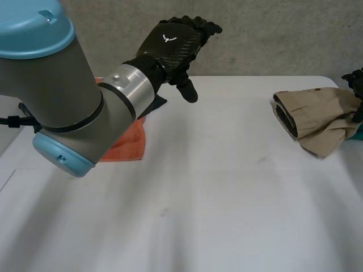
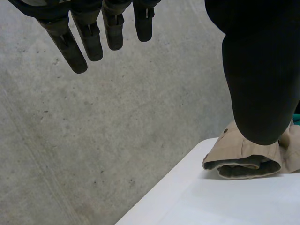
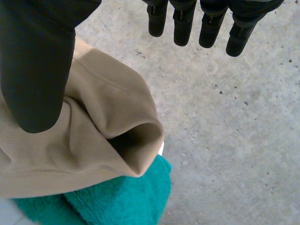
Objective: Fold the laundry.
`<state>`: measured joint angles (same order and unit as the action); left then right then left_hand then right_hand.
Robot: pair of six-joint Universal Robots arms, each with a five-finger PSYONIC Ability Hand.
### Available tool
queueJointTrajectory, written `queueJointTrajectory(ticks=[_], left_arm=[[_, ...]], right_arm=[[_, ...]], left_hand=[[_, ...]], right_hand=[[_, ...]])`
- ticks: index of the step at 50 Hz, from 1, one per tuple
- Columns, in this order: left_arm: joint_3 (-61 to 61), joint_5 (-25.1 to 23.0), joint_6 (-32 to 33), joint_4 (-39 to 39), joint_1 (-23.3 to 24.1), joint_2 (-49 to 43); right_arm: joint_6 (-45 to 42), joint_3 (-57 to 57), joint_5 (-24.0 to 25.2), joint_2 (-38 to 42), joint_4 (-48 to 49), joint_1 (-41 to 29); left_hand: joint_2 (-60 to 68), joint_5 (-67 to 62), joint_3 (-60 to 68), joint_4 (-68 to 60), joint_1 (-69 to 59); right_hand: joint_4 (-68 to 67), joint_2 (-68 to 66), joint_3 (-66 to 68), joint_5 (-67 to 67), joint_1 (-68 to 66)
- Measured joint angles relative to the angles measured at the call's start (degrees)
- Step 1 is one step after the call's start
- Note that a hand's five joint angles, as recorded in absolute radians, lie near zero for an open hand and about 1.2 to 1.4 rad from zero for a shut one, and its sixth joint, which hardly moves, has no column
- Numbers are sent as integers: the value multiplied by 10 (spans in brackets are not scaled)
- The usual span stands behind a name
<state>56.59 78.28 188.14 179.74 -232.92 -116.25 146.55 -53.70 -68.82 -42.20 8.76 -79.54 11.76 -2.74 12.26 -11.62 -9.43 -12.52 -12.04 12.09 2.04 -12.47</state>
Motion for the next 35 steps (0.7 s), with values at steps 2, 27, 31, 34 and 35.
queueJointTrajectory(ticks=[2, 27, 31, 34, 35], left_arm=[[1, 1, -1, -1, -1, 0], [7, 4, -24, -1, -16, 4], [9, 6, -27, -1, -18, 4], [10, 7, -29, -1, -20, 4], [11, 8, -29, -1, -21, 4]], right_arm=[[-32, -13, 8, -12, -4, 5], [-200, -116, 138, -30, 2, 28], [-170, -107, 130, -10, 38, 17], [-156, -97, 125, 7, 63, 10], [-154, -93, 124, 11, 69, 8]], left_hand=[[0, 0, 0, 0, 0], [0, 0, 0, 0, 0], [0, 0, 0, 0, 0], [0, 0, 0, 0, 0], [0, 0, 0, 0, 0]], right_hand=[[6, 3, -3, 0, 2], [6, 3, -3, 0, 2], [6, 3, -3, 0, 2], [6, 3, -3, 0, 2], [6, 3, -3, 0, 0]])
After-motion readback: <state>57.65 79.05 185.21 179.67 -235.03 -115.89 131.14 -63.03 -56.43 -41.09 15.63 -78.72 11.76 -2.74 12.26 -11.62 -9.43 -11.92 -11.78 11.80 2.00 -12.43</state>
